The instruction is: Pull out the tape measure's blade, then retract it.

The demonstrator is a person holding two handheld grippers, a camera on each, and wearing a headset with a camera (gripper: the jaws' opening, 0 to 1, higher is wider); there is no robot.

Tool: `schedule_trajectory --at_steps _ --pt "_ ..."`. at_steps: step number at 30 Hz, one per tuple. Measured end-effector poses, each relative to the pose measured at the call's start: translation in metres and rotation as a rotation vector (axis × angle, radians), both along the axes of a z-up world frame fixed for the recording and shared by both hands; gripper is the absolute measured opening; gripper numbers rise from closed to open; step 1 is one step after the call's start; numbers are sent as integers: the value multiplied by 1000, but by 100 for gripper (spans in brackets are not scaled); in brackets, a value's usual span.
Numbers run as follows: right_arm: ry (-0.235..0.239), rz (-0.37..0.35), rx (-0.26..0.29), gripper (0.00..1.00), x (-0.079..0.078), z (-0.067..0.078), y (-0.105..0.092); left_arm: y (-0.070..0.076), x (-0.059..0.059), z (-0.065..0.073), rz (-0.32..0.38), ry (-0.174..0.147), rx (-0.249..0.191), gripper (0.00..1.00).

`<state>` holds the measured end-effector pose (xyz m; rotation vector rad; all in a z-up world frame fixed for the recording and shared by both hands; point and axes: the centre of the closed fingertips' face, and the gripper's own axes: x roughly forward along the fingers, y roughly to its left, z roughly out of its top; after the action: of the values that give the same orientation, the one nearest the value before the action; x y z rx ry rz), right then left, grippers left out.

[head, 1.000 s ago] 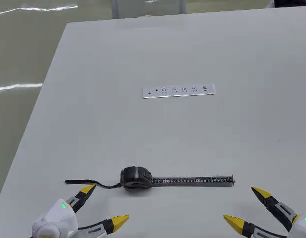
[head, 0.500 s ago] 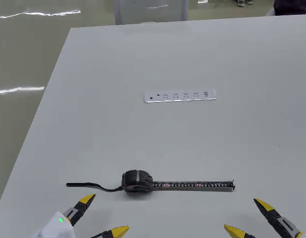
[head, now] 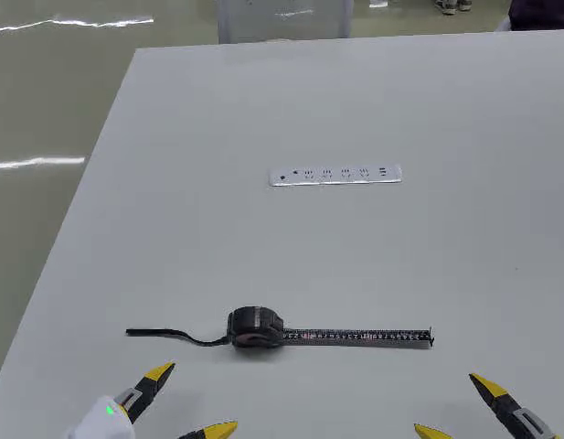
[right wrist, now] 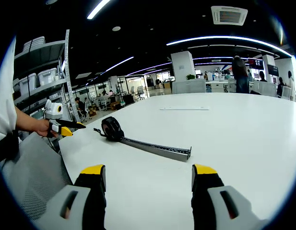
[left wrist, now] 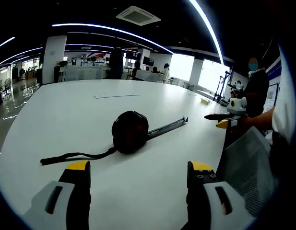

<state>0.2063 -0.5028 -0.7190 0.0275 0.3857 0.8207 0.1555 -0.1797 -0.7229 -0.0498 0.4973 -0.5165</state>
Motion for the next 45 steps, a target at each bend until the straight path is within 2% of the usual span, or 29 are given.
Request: schedule_trajectory --at_steps 14,24,29,45 --pt "4 22 -15 74 -12 -1 1 9 -8 1 1 12 -4 81" --pt "4 27 -16 75 -16 0 1 11 -11 1 3 12 3 81" --pt "5 22 -14 75 -16 0 1 14 -12 -2 6 22 6 81" --pt "7 16 -12 74 -15 0 -2 9 -13 -7 -10 30 21 80"
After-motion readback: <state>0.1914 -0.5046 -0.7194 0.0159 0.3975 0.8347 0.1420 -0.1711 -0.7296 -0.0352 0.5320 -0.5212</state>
